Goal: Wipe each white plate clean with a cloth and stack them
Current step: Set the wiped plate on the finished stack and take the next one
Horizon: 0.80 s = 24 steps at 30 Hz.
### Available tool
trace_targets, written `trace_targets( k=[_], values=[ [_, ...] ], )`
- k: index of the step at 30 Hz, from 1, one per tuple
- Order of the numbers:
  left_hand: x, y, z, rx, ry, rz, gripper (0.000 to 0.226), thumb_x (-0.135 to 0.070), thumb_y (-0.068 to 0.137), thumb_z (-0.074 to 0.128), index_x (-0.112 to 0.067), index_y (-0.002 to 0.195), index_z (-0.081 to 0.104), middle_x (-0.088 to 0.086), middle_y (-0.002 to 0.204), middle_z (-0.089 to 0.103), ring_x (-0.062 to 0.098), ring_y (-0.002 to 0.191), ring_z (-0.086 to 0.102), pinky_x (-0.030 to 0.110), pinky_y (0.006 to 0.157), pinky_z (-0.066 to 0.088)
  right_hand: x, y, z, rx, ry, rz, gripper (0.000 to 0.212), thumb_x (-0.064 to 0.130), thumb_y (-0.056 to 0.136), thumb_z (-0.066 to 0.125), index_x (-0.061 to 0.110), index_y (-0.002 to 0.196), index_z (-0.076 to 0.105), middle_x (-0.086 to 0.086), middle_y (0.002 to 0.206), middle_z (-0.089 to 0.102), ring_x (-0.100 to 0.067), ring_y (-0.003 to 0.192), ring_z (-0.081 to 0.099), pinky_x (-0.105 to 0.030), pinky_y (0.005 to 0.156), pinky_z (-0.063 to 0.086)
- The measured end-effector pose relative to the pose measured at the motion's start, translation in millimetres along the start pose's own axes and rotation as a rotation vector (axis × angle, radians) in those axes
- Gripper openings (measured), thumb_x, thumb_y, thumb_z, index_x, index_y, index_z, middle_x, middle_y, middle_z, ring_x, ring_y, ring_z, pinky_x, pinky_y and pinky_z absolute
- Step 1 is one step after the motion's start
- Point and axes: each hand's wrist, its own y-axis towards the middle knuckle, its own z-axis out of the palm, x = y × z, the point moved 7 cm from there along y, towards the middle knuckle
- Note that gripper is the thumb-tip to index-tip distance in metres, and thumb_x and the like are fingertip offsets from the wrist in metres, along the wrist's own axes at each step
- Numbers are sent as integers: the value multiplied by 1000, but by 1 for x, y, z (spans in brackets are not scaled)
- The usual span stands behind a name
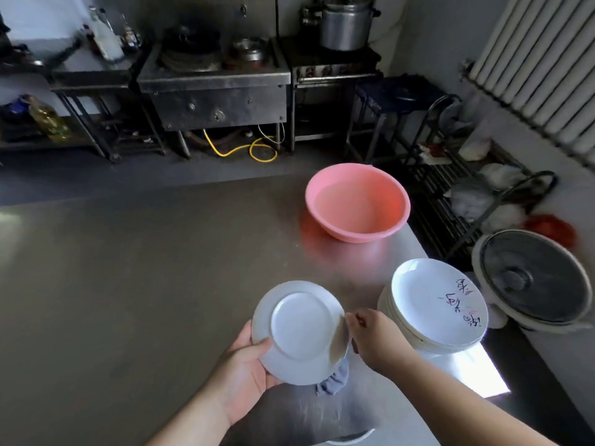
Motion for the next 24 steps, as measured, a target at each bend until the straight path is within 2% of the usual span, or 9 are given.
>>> trace_targets(
  k=[4, 6, 9, 12, 15, 17, 19, 21, 24],
  values=[
    [-23, 16, 60, 64, 155, 33, 55, -24, 93, 67, -30, 146, 53, 8, 144, 65, 35, 134, 60, 69, 109, 43, -6, -4, -55, -11, 180, 74, 46, 39, 105, 38, 12, 74, 58, -1, 62, 70, -8, 44, 50, -25, 53, 41],
    [-30, 24, 94, 69, 232, 49, 40, -39, 111, 43, -31, 149, 50, 2, 146, 64, 24, 138, 58, 61, 117, 41, -14, -6, -85, -39, 338, 130, 51, 46, 105, 32, 8, 86, 61, -5, 63, 70, -17, 49, 53, -28, 56, 43],
    [-34, 35, 145, 118, 293, 35, 66, -58, 111, 9, -30, 153, 50, -8, 149, 62, 9, 142, 52, 43, 126, 31, -26, -9, -135, -103, 469, 142, 63, 57, 106, 22, 11, 93, 63, -8, 65, 70, -18, 51, 55, -31, 56, 44],
    [-35, 45, 188, 151, 161, 61, 86, -73, 98, 15, -17, 156, 45, 2, 150, 61, 8, 143, 50, 34, 127, 25, -37, -13, -181, -159, 464, 52, 70, 64, 107, 20, 12, 79, 56, -13, 68, 72, -18, 52, 56, -31, 57, 46],
    [-20, 61, 217, 145, 108, 35, 84, -72, 99, 24, -14, 157, 43, 9, 148, 61, 15, 140, 53, 36, 126, 28, -59, -14, -213, -182, 496, -17, 50, 48, 107, 47, 11, 75, 57, -9, 58, 68, -19, 50, 59, -29, 53, 48],
    [-8, 70, 229, 133, 359, 52, 57, -54, 111, 31, -16, 144, 59, 6, 139, 69, 20, 134, 60, 42, 121, 37, -80, -10, -226, -206, 309, -65, 32, 39, 100, 63, 15, 78, 58, 2, 56, 65, -12, 47, 59, -22, 49, 45],
    [0, 80, 229, 9, 702, 96, 31, -37, 112, 45, -21, 129, 64, 2, 127, 73, 24, 126, 64, 46, 116, 44, -100, -3, -232, -211, 198, -105, 20, 37, 95, 67, 25, 85, 55, 10, 61, 63, -7, 49, 56, -22, 49, 43],
    [8, 92, 229, -87, 1014, 131, 21, -30, 108, 46, -24, 121, 62, 3, 116, 71, 25, 108, 66, 42, 98, 51, -119, 6, -230, -184, 188, -102, 19, 43, 94, 68, 32, 94, 52, 14, 70, 66, -9, 54, 57, -24, 53, 45],
    [19, 106, 235, -178, 1221, 134, 19, -24, 102, 47, -29, 116, 59, -3, 106, 68, 16, 89, 63, 32, 74, 51, -141, 20, -226, -139, 151, -63, 19, 51, 93, 65, 36, 98, 54, 11, 80, 71, -10, 67, 64, -24, 54, 49]
  ],
)
